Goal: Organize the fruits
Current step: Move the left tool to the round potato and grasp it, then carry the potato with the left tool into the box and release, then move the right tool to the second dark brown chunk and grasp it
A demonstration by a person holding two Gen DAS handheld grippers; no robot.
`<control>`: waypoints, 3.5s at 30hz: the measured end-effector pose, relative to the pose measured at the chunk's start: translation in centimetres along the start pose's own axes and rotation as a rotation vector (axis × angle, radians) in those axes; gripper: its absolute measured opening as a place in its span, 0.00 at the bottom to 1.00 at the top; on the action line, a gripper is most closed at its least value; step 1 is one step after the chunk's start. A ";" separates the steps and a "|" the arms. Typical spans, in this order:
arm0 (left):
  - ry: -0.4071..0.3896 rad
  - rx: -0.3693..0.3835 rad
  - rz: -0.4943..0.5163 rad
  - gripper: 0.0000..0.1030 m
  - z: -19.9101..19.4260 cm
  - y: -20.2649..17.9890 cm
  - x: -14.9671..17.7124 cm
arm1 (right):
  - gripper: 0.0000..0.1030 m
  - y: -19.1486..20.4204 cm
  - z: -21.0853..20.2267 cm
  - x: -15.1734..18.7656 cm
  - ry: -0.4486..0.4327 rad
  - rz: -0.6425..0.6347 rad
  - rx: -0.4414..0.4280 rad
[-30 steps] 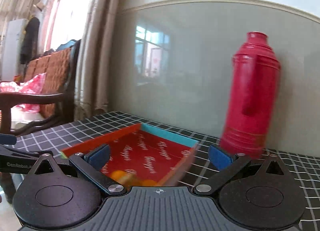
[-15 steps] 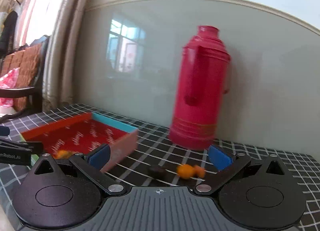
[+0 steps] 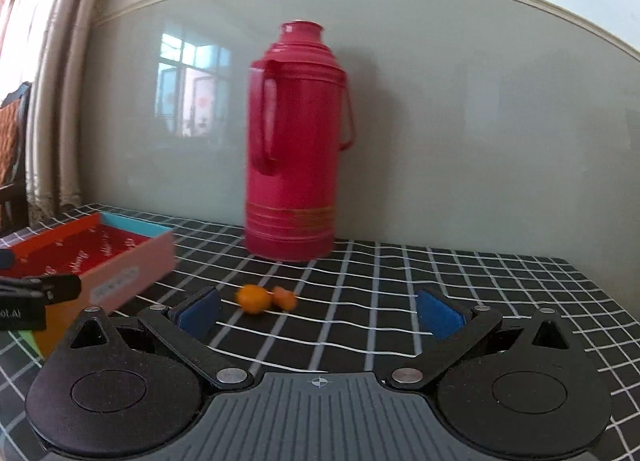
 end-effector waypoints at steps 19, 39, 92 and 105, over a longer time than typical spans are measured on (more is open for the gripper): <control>0.259 0.111 0.028 0.32 7.6 -5.6 2.9 | 1.00 -6.9 1.0 2.3 0.084 0.069 0.114; 0.092 0.114 0.077 0.15 3.2 -4.4 0.6 | 1.00 -4.5 2.0 2.0 0.111 0.132 0.060; 0.004 -0.228 -0.086 0.92 -1.6 11.5 0.2 | 1.00 6.4 4.4 1.5 0.143 0.065 -0.120; 0.002 -0.282 -0.164 0.92 -3.2 15.9 0.8 | 1.00 8.7 7.5 0.5 0.142 0.117 -0.127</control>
Point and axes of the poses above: each gripper's, at about its wrist camera, not at the fingertips, and z roughly the way its jaws point, y to its left, x to its underside, the point moved 7 cm from there along z, roughly the way its jaws point, and after that the axes turned 7 degrees about x, right-handed, at the moved point
